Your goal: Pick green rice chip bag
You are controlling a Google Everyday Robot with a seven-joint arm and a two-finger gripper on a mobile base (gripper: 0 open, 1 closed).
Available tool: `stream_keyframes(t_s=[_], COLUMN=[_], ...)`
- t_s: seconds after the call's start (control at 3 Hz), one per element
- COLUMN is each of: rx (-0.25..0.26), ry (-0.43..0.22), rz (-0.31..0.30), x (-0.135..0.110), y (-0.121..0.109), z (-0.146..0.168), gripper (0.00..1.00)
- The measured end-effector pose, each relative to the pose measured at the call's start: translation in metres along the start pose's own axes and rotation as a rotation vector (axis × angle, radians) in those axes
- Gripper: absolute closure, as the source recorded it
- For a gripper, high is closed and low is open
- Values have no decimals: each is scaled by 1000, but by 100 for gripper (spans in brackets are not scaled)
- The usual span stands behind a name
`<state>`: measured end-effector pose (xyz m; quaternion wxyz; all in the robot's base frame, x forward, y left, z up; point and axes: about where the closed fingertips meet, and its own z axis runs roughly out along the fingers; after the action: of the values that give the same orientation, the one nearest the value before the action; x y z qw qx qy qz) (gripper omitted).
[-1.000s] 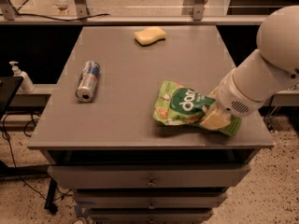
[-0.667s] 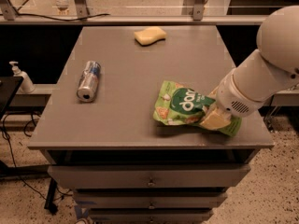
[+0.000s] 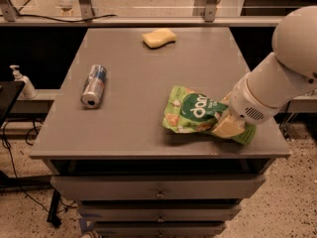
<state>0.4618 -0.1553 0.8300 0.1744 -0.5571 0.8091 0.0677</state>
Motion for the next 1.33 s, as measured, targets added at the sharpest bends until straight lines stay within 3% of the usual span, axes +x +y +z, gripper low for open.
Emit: stream_keyframes(t_s=[0.33, 0.67, 1.33], rx=[0, 0, 0], ry=[0, 0, 0], rz=[0, -1, -1], x=[0, 0, 0], y=[0, 0, 0], z=[0, 0, 0], gripper=[100, 82, 36])
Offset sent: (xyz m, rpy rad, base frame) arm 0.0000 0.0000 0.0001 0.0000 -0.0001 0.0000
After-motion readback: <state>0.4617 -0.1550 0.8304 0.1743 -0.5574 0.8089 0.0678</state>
